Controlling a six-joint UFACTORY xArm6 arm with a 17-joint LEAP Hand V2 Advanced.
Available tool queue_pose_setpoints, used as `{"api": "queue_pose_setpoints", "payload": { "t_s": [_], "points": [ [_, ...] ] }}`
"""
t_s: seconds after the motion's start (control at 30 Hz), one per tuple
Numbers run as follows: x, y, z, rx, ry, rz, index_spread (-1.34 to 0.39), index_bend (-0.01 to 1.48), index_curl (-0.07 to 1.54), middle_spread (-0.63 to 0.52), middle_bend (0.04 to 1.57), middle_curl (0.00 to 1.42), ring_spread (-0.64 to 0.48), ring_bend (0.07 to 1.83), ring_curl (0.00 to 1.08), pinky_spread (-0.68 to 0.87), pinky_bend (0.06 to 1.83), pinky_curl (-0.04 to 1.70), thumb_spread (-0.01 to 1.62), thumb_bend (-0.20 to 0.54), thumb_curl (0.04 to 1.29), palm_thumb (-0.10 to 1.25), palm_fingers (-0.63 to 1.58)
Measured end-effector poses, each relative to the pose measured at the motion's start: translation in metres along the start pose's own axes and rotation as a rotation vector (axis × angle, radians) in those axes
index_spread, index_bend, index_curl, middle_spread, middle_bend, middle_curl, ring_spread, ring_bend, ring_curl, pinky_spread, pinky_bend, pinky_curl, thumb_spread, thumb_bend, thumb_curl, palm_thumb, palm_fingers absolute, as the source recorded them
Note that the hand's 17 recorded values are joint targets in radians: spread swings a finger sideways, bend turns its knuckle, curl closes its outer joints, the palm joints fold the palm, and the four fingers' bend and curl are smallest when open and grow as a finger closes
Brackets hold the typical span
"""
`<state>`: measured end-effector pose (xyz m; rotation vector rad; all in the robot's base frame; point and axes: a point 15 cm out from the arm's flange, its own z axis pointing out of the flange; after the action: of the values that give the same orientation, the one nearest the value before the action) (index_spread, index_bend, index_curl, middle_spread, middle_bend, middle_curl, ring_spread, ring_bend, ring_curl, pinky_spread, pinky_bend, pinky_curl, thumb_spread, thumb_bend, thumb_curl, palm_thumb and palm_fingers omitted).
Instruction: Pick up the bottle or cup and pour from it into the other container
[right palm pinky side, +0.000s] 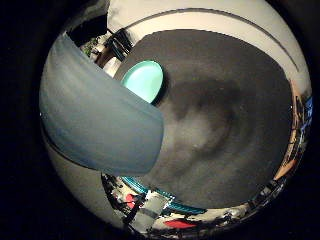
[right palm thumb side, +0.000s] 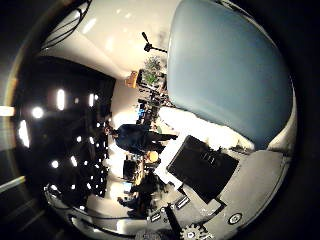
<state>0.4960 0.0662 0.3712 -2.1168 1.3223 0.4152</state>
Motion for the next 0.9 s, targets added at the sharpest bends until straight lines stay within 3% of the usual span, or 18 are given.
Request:
{"api": "queue_pose_setpoints", "payload": {
  "t_s": [0.9],
  "points": [
    [-0.029,-0.071,0.026,-0.243,0.606,-0.287,-0.57,0.32,1.13,-0.27,0.86,0.95,-0.29,1.12,0.73,-0.51,0.90,0.93,0.71,-0.030,0.66,0.87,1.00]
  ]
}}
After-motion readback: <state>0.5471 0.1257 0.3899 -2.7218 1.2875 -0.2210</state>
